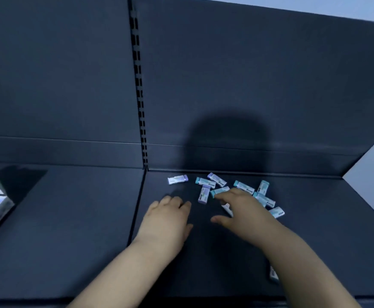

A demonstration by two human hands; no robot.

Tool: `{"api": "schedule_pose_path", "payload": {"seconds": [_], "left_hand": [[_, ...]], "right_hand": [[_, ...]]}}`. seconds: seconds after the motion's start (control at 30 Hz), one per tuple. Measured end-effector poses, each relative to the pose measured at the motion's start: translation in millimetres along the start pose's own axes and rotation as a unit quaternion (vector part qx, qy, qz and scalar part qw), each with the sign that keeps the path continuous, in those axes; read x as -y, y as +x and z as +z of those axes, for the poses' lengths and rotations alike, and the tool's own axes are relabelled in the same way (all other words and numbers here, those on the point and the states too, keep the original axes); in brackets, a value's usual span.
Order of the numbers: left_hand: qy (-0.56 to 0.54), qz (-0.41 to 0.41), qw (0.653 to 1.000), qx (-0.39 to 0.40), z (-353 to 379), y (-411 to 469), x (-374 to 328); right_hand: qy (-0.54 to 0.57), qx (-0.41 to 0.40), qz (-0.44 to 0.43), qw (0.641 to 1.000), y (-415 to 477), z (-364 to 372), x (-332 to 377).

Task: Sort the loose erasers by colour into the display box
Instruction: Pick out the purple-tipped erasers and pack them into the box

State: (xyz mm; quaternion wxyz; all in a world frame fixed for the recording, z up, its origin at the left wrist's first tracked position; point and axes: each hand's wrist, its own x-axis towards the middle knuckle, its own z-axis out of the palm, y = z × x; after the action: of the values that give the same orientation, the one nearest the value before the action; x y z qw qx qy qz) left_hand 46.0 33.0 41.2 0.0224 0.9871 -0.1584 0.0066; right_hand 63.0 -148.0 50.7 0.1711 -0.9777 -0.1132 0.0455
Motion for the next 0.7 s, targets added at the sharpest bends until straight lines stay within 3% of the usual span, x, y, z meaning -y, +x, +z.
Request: {"api": "schedule_pose_path", "payload": {"seconds": [0.4,0.7], "left_hand": [[0.006,-0.139,0.990,0.028,10.8,-12.8,-27.1],[0.013,-0.171,0.985,0.022,0.9,-15.2,-3.0]], "right_hand": [[-0.022,0.075,-0.051,0.996,60.9,14.9,-38.7],[-0.018,0.048,-0.046,0.998,81.2,26.2,-32.9]]}}
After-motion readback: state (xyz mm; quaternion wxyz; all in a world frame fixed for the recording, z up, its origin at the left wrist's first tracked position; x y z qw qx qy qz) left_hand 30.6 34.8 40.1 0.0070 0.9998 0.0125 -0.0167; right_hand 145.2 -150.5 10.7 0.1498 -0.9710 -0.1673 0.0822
